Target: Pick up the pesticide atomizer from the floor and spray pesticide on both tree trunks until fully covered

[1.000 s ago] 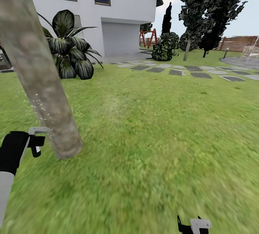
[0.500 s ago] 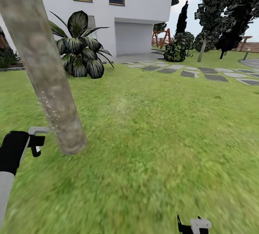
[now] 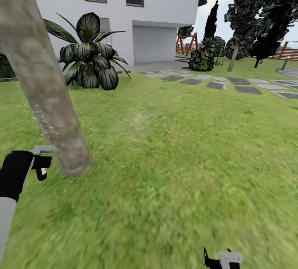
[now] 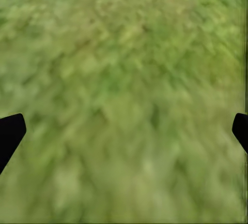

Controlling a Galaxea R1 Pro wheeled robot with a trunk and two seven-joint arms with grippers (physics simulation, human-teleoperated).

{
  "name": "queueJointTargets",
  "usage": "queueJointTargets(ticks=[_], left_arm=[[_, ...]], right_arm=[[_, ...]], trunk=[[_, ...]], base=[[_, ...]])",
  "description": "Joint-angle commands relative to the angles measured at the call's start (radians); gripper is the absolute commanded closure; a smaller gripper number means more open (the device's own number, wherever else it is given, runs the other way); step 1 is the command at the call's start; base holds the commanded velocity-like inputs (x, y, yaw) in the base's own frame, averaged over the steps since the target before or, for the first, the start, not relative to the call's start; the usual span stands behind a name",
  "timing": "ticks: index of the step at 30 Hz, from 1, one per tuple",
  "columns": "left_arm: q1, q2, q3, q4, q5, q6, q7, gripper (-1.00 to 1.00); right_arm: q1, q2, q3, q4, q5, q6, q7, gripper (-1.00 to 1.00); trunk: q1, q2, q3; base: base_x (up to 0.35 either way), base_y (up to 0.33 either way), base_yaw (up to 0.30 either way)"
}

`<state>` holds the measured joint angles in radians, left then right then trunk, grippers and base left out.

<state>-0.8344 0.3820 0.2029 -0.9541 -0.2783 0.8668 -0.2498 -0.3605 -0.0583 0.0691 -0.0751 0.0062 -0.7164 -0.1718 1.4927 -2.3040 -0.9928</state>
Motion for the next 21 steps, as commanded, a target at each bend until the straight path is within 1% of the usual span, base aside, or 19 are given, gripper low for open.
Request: queueJointTargets(ticks=[1, 6, 8, 15, 21], left_arm=[[0.0, 0.0, 0.0, 0.0, -0.001, 0.0, 0.0, 1.0], [0.0, 0.0, 0.001, 0.0, -0.001, 0.0, 0.001, 1.0], [0.0, 0.0, 0.0, 0.001, -0.002, 0.0, 0.001, 1.0], [0.001, 0.0, 0.0, 0.015, -0.004, 0.0, 0.001, 1.0], [0.041, 0.0, 0.0, 0.039, -0.004, -0.004, -0.001, 1.0]], right_arm=[[0.0, 0.0, 0.0, 0.0, 0.0, 0.0, 0.0, -1.0], [0.0, 0.0, 0.0, 0.0, 0.0, 0.0, 0.0, -1.0], [0.0, 0.0, 0.0, 0.0, 0.0, 0.0, 0.0, -1.0], [0.0, 0.0, 0.0, 0.0, 0.0, 0.0, 0.0, -1.0], [0.0, 0.0, 0.0, 0.0, 0.0, 0.0, 0.0, -1.0]], trunk=[[0.0, 0.0, 0.0], [0.0, 0.0, 0.0], [0.0, 0.0, 0.0], [0.0, 0.0, 0.0], [0.0, 0.0, 0.0]], base=[[0.0, -0.275, 0.0], [0.011, -0.275, 0.003], [0.106, -0.273, 0.12], [0.164, -0.254, 0.259], [0.174, -0.249, 0.252]])
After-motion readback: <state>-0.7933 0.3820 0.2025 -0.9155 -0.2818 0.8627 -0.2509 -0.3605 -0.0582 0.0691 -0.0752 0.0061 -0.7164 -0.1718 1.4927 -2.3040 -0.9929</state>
